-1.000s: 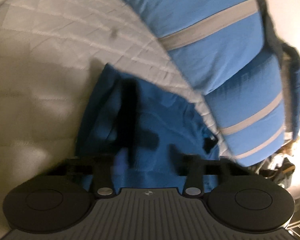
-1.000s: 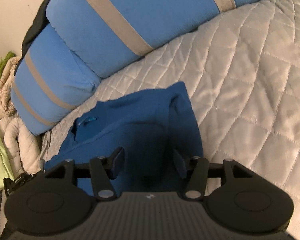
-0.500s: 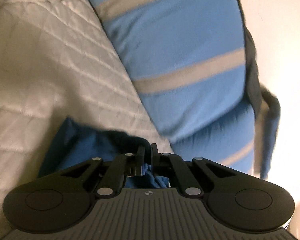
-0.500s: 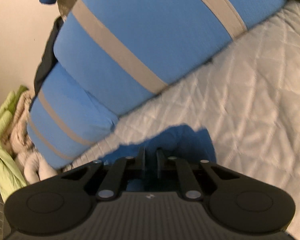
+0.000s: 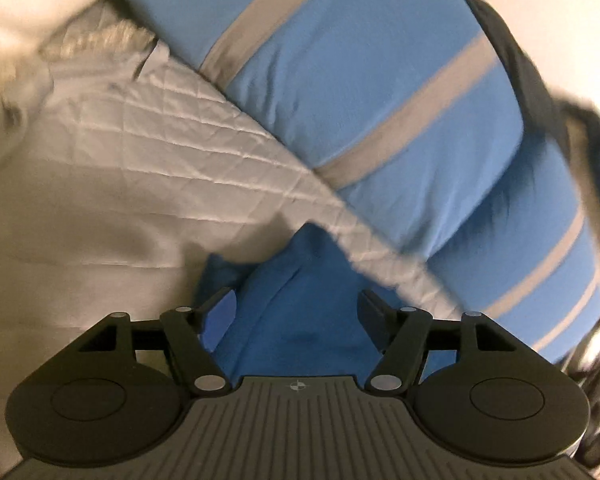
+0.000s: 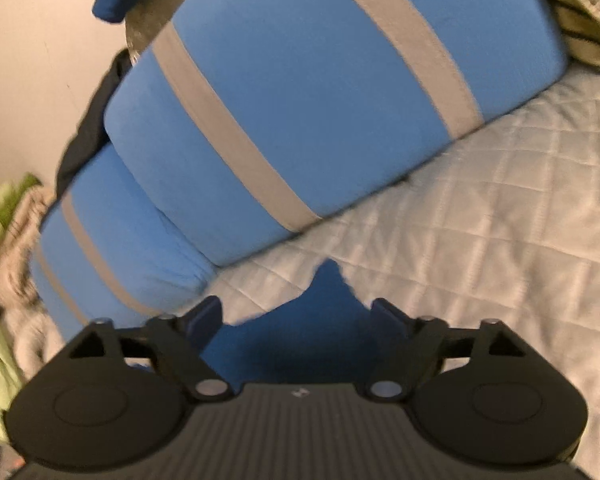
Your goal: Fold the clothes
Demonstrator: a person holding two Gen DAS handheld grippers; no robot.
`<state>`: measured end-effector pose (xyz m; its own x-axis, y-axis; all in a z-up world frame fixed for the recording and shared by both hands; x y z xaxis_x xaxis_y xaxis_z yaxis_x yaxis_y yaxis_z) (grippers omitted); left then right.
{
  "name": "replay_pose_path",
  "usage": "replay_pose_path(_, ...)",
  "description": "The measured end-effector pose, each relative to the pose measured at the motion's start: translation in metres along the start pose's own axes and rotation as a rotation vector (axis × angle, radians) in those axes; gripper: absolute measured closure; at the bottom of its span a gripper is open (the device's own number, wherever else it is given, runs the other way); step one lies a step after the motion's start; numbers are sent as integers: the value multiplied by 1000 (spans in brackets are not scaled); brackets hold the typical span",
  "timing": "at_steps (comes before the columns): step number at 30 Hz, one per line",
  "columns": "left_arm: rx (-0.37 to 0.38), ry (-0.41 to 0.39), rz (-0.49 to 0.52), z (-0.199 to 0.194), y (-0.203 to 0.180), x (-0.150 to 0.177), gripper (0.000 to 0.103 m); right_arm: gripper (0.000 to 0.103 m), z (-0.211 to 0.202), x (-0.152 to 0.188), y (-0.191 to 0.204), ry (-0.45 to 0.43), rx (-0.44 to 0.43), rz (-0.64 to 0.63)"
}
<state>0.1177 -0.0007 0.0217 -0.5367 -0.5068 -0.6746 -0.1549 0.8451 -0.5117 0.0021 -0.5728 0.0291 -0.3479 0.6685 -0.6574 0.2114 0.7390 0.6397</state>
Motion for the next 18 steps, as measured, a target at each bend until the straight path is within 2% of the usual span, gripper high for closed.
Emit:
replay_pose_path(2, -12, 18, 100, -11, -3, 9, 36, 3, -10, 6, -4, 22, 22, -27)
replay_pose_path(6, -38, 47, 229, -33, 0, 29, 36, 2, -36, 17, -11, 60, 45, -64)
replay_pose_path(8, -50, 65, 256, -42, 7, 36, 36, 1, -51, 19, -13, 68, 57, -86)
replay_pose_path(11, -45, 91, 247, -55, 16, 45, 37, 1, -74, 23, -17, 73, 61, -109)
replay_pose_path(15, 31, 125, 185, -69, 27, 59, 39, 1, -101, 30, -20, 88, 32, -150)
replay_pose_path(17, 71, 141, 152, -76, 31, 66, 48, 1, -109, 37, -23, 110, 24, -161)
replay_pose_path(18, 83, 148, 141, -79, 32, 68, 58, 1, -111, 42, -26, 126, 24, -163)
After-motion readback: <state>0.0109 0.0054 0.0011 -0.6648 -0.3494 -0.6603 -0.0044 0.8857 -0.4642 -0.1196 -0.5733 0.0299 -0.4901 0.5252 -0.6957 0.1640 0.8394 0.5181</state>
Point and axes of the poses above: each gripper's, at about its wrist camera, not at the fingertips, and z roughly the way its jaws point, y to its left, x to its underside, the point moved 6 cm from there along z, roughly the way its jaws point, and after that the axes turned 12 degrees about -y, right-handed, at the moved point
